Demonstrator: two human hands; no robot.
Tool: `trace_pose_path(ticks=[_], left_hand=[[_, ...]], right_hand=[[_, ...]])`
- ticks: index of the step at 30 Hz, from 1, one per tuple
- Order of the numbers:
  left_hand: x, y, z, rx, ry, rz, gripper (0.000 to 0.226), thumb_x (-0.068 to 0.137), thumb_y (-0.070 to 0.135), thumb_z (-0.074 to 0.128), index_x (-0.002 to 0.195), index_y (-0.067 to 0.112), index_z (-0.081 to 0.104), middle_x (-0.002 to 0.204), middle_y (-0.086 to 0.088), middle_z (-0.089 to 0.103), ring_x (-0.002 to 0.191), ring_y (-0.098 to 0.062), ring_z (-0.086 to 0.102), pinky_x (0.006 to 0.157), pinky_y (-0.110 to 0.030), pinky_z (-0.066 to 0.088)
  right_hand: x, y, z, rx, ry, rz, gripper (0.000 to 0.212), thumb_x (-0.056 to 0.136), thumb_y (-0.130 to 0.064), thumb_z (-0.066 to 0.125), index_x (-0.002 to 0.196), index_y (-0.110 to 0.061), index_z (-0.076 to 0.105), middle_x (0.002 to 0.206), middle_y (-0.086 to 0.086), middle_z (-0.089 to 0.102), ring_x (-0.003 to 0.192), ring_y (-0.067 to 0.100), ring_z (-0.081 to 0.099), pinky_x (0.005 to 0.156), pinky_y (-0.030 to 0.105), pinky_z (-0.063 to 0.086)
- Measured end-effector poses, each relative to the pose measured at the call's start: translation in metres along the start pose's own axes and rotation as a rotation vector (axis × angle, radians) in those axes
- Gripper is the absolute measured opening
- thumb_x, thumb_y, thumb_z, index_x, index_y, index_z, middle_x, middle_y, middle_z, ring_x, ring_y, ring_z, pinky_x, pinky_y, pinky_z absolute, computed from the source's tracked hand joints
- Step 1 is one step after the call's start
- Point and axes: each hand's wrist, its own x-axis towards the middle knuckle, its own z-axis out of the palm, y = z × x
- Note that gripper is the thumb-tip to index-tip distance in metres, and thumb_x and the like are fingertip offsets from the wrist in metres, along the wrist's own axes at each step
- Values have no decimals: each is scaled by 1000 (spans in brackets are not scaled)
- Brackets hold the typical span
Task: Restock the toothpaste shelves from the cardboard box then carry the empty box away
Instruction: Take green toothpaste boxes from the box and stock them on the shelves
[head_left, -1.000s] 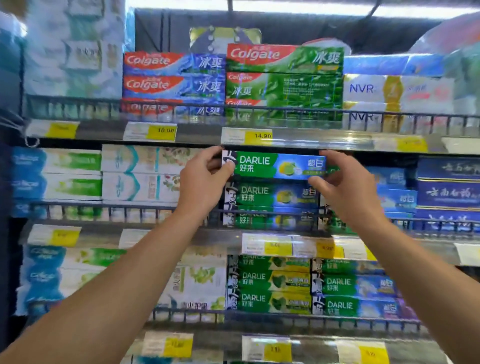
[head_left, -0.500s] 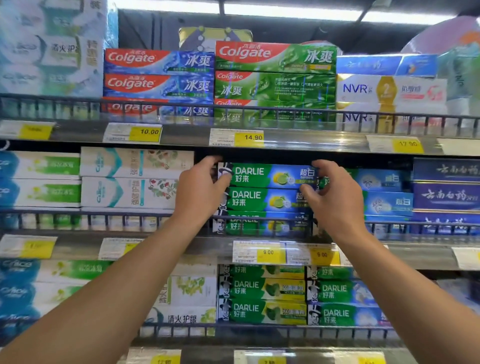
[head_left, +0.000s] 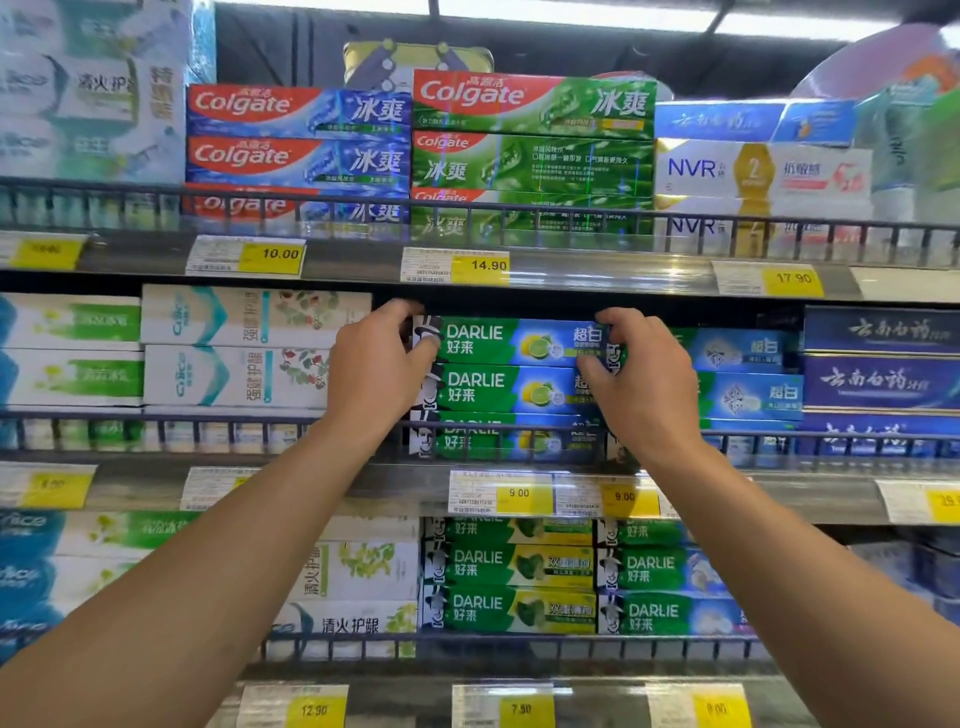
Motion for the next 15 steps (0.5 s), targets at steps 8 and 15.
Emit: trace_pose_path(ticks=[8,15], left_hand=[[-1,2,-1,8,8,-3,35,91,29,64,123,17,64,108,-6,71,95,-25,64,74,-27,44],[0,4,-3,22,-21,-13,36,91,30,64,124,18,63,108,-7,71,90,-26,64,72,-28,44]], right_hand=[[1,4,1,-22,-11,-23,45,92,-29,62,135,-27,51,115,-3,58,100,22,56,72,31,39],[1,4,-3,1,10,-40,38,92,-28,61,130,-26,55,109,-5,57,91,18,54,71,29,37]])
